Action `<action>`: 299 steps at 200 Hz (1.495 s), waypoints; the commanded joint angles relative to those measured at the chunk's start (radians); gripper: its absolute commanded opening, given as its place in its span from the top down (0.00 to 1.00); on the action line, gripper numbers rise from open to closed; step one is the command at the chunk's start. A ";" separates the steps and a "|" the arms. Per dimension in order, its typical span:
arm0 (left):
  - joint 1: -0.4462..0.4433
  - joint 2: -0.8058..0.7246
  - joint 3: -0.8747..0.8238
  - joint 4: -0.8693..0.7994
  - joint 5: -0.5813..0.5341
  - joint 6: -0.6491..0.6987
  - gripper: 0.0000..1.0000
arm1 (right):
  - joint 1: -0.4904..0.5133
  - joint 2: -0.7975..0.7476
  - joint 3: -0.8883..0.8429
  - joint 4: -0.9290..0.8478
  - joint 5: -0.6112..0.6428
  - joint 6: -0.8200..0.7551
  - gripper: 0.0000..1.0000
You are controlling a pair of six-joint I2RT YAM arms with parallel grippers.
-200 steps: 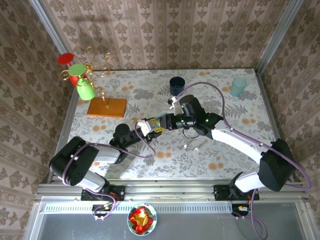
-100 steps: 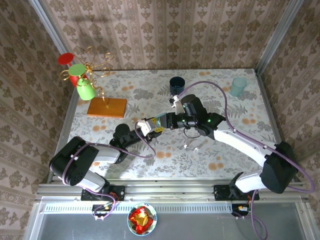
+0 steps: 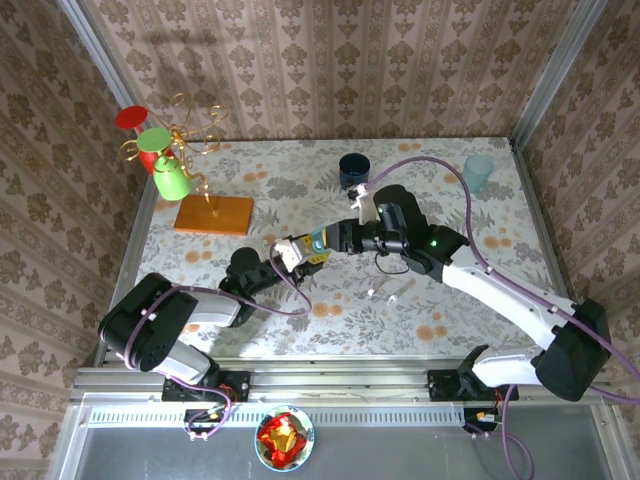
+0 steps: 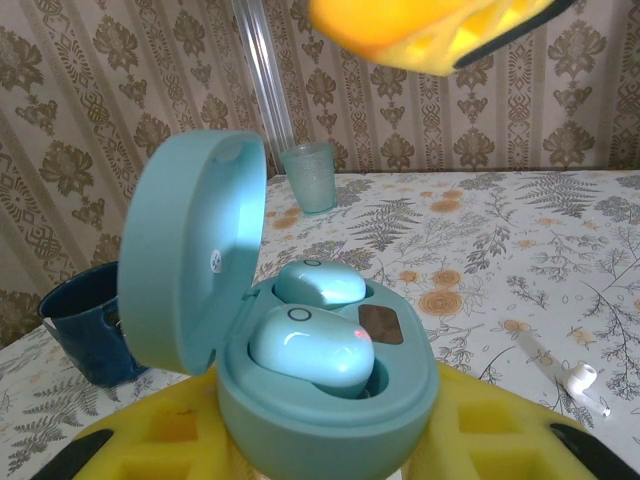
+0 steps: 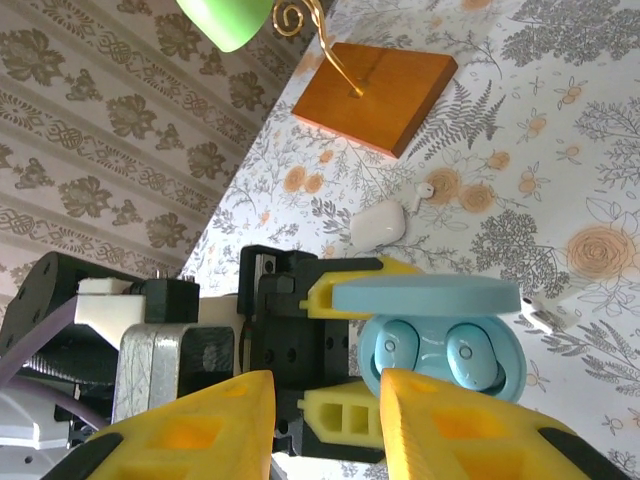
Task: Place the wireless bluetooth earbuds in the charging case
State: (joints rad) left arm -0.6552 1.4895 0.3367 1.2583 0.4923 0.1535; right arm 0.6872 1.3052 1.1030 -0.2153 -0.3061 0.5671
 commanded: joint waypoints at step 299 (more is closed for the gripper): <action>-0.009 -0.098 0.097 0.033 0.022 -0.315 0.70 | -0.143 -0.063 -0.275 0.520 -0.315 0.516 0.29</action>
State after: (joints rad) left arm -0.6552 1.4261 0.3946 1.2613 0.4854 -0.0818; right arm 0.5468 1.2289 0.8581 0.0826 -0.4942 0.9226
